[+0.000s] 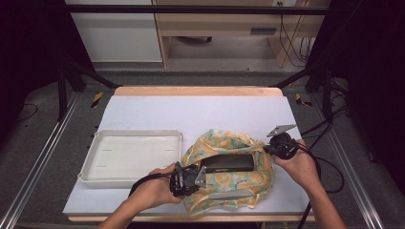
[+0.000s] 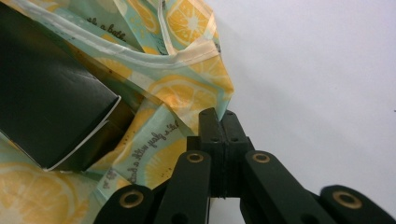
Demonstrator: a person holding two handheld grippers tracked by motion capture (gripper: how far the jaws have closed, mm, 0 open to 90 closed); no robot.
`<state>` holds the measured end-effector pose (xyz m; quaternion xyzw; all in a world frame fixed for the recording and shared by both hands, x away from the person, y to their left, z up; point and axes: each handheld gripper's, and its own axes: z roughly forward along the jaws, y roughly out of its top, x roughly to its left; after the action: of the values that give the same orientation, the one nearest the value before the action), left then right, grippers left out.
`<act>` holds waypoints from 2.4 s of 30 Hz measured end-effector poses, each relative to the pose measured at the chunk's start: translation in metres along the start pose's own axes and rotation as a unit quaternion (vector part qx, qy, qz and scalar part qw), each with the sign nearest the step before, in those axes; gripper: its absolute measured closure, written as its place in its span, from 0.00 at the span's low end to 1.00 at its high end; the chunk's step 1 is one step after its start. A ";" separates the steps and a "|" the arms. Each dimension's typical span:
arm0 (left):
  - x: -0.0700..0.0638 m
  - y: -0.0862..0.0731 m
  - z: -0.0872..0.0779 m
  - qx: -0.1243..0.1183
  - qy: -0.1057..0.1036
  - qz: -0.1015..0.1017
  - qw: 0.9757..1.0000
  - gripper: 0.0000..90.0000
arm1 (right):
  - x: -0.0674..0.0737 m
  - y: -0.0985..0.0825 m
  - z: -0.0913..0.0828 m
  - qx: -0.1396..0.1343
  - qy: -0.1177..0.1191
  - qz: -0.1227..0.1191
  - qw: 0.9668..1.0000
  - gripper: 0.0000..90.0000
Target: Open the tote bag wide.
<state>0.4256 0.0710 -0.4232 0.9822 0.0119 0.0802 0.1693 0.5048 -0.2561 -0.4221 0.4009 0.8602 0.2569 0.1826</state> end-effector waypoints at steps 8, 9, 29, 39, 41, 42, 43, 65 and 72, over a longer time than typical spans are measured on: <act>0.000 -0.002 0.002 0.006 0.000 0.000 1.000 1.00 | -0.006 -0.007 0.000 0.007 -0.006 0.008 1.000 1.00; -0.001 -0.002 0.002 0.009 0.000 0.001 1.000 1.00 | -0.007 -0.007 0.000 0.007 -0.006 0.008 1.000 1.00; 0.001 -0.008 0.002 0.024 0.002 0.005 1.000 1.00 | -0.020 -0.020 -0.001 0.011 -0.018 0.036 0.999 1.00; 0.001 -0.009 0.002 0.028 0.005 0.007 1.000 1.00 | -0.020 -0.021 -0.003 0.004 -0.016 0.035 0.999 1.00; 0.001 -0.010 0.002 0.029 0.007 0.008 1.000 1.00 | -0.019 -0.020 -0.003 0.003 -0.017 0.035 0.999 1.00; 0.001 -0.010 0.001 0.031 0.006 0.009 0.999 1.00 | -0.018 -0.021 -0.004 0.003 -0.016 0.036 0.999 1.00; 0.001 -0.011 0.001 0.030 0.007 0.008 0.999 1.00 | -0.018 -0.021 -0.004 0.002 -0.016 0.035 0.999 1.00; -0.003 -0.001 -0.032 -0.068 0.030 -0.030 0.997 0.52 | 0.025 -0.022 -0.057 -0.107 -0.009 -0.010 0.994 0.59; -0.001 0.004 -0.044 -0.095 0.050 -0.044 0.993 0.44 | 0.047 -0.023 -0.062 -0.120 0.001 -0.024 0.993 0.60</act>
<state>0.4176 0.0817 -0.3812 0.9550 0.0557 0.1228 0.2643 0.4299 -0.2498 -0.3915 0.3549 0.8330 0.3540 0.2343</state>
